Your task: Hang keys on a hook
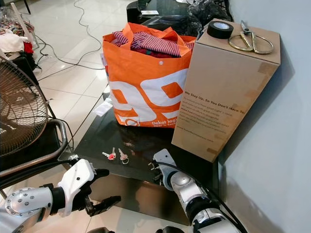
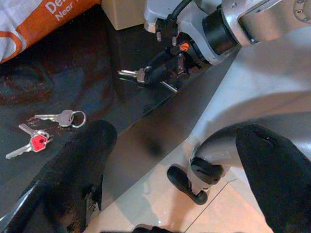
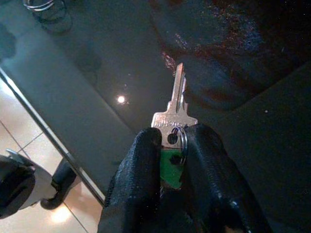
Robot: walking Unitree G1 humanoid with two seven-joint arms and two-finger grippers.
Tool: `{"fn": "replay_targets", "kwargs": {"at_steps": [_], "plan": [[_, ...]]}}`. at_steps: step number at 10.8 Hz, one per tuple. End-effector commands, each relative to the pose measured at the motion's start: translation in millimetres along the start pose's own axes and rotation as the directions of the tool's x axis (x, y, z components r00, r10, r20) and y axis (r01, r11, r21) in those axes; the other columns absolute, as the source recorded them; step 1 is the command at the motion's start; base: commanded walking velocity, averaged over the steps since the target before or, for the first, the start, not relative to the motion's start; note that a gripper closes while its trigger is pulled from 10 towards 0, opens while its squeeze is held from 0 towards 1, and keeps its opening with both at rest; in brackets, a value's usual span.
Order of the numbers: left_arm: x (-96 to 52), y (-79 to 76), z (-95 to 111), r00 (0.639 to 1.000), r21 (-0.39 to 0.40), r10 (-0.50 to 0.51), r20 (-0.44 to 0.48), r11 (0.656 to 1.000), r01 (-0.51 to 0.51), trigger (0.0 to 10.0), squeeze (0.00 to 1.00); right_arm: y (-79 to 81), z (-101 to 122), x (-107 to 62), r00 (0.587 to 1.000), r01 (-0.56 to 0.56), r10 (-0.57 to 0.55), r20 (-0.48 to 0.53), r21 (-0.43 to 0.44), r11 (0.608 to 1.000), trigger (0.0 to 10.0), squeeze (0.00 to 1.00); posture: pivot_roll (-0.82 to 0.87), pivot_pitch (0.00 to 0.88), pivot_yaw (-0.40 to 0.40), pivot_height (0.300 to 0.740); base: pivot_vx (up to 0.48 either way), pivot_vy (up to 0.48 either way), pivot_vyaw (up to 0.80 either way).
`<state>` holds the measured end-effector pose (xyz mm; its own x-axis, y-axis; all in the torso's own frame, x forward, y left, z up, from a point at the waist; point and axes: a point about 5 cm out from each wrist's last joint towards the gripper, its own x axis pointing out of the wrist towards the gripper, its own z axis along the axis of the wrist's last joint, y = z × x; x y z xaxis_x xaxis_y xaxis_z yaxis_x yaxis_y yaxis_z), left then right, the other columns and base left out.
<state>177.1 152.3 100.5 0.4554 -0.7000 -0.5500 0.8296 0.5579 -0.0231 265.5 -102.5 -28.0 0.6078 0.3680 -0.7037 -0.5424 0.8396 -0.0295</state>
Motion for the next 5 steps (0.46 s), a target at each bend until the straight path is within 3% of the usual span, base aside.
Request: {"fn": "replay_targets", "kwargs": {"at_steps": [1, 4, 5], "plan": [[-0.8, -2.3, 1.0, 1.000, 0.010, -0.003, -0.004, 1.000, 0.003, 10.0, 0.38, -0.6, -0.9, -0.8, 1.000, -0.006, 0.006, -0.005, 0.008, 1.000, 10.0, 0.00, -0.05, 0.028, -0.035, 0.740, 0.000, 0.000, 0.00], [-1.3, -2.2, 0.7, 1.000, 0.009, 0.000, -0.004, 1.000, 0.000, 10.0, 0.38, -3.8, 3.0, -1.7, 1.000, -0.024, 0.023, 0.006, 0.029, 0.999, 10.0, 0.00, -0.05, 0.031, -0.037, 0.740, 0.000, 0.000, 0.00], [-1.1, -2.1, 0.7, 1.000, 0.009, 0.001, -0.004, 1.000, -0.001, 10.0, 0.38, -4.0, 3.8, -1.9, 0.999, -0.030, 0.029, 0.012, 0.045, 0.999, 10.0, 1.00, -0.05, 0.031, -0.037, 0.740, 0.000, 0.000, 0.00]]}}
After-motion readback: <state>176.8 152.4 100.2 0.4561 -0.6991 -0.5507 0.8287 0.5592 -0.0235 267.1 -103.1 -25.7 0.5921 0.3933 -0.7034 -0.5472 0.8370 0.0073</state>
